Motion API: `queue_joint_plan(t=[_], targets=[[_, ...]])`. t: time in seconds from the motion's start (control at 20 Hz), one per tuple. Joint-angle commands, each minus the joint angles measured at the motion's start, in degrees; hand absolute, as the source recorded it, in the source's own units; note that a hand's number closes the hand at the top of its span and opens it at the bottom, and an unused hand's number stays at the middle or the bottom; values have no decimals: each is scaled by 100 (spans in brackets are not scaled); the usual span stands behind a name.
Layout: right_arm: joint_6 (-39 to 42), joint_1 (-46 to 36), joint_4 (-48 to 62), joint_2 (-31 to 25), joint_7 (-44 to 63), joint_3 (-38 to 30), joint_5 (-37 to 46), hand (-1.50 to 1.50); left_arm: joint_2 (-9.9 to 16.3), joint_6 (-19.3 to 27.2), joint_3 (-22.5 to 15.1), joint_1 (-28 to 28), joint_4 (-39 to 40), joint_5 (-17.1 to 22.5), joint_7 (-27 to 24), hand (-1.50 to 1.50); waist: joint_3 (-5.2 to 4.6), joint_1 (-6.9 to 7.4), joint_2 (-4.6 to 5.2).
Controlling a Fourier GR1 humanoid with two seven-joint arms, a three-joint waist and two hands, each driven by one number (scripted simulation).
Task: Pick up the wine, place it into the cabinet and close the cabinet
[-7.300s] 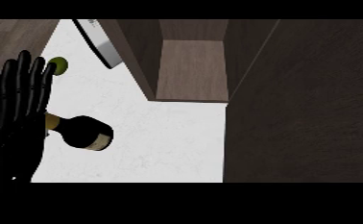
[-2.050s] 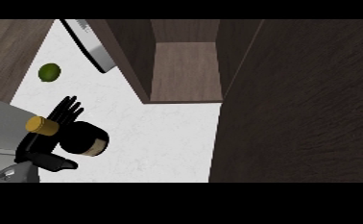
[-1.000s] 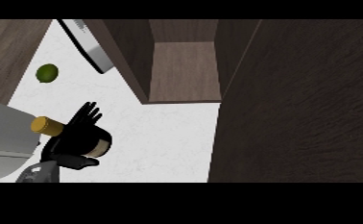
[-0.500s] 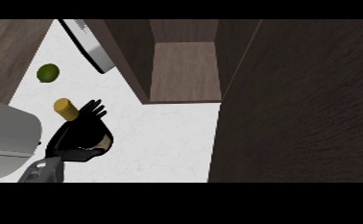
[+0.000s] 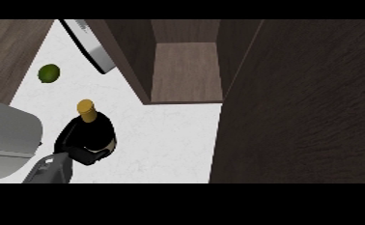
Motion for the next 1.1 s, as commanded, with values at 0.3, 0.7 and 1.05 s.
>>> queue_joint_plan(t=[0.3, 0.7, 1.05], targets=[[130, 354, -154, 30, -227, -57, -182, -150, -532, 326, 357, 140, -86, 542, -516, 150, 0, 70, -7], [215, 453, -296, 24, -234, -54, -155, -150, -1010, 1794, 921, 239, -643, 1252, -354, 150, 6, 111, -27], [257, 564, -574, -7, -21, -133, -285, -150, -1318, 1886, 370, 898, -2304, 1405, 499, 150, 9, 135, -40]])
